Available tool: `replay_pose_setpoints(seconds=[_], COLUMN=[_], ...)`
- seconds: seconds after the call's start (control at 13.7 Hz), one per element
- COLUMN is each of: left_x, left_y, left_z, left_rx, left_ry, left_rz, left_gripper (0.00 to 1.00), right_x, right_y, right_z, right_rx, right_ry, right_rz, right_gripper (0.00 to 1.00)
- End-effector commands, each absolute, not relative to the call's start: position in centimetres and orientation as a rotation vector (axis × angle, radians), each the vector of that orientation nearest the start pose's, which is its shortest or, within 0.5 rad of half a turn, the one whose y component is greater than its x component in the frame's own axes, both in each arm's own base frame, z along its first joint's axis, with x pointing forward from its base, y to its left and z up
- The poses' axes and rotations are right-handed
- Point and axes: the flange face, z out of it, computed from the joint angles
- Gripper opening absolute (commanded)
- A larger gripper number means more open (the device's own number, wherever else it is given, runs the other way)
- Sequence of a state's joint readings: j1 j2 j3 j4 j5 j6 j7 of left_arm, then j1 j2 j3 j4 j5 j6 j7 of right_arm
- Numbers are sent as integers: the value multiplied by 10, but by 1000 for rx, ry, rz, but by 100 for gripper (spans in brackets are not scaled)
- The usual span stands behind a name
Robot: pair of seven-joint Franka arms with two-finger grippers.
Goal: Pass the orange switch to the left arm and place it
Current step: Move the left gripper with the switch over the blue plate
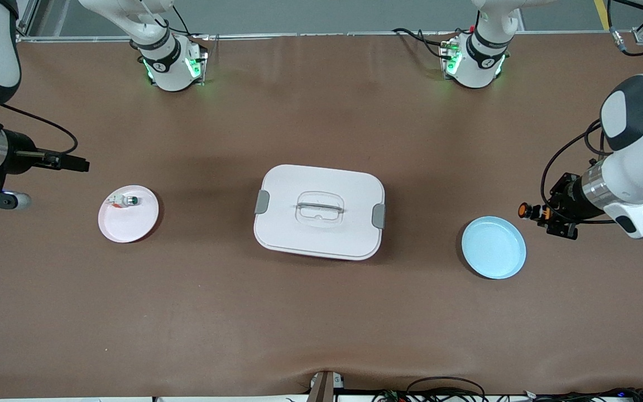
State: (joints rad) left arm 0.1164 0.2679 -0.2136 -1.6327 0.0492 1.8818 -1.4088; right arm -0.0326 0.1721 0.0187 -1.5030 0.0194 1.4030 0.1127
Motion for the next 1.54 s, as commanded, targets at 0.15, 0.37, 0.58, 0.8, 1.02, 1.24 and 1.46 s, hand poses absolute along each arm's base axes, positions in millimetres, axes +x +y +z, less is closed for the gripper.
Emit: replay_pose_setpoints(seconds=[0.15,0.37,0.58,0.8,1.02,1.24,1.46], left_x=[642,643,643,640,639,639,641], left_y=[-44,-44,-46,-43,-36,-33,-32], left_z=[426,407,386,371,357,345,334], left_rx=[-2446,-2450,-2465,-2465,-2462,-2453,-2442], left_ry=[-1910,-1909,-1914,-1916,-1920,-1894,-1914], left_rz=[-68,-57,-66,-66,-70,-77,-68], left_gripper=[0,0,0,0,0,0,0], right_x=[567,562,563,559,559,561,561], right_y=[-3,-5,10,17,15,16,18], right_z=[579,583,594,597,594,592,590], right_rx=[-3123,-3109,-3120,-3109,-3104,-3106,-3116], right_ry=[16,30,9,-67,-81,-86,-92], right_rz=[281,299,279,316,327,313,329], right_gripper=[100,100,100,100,100,100,100])
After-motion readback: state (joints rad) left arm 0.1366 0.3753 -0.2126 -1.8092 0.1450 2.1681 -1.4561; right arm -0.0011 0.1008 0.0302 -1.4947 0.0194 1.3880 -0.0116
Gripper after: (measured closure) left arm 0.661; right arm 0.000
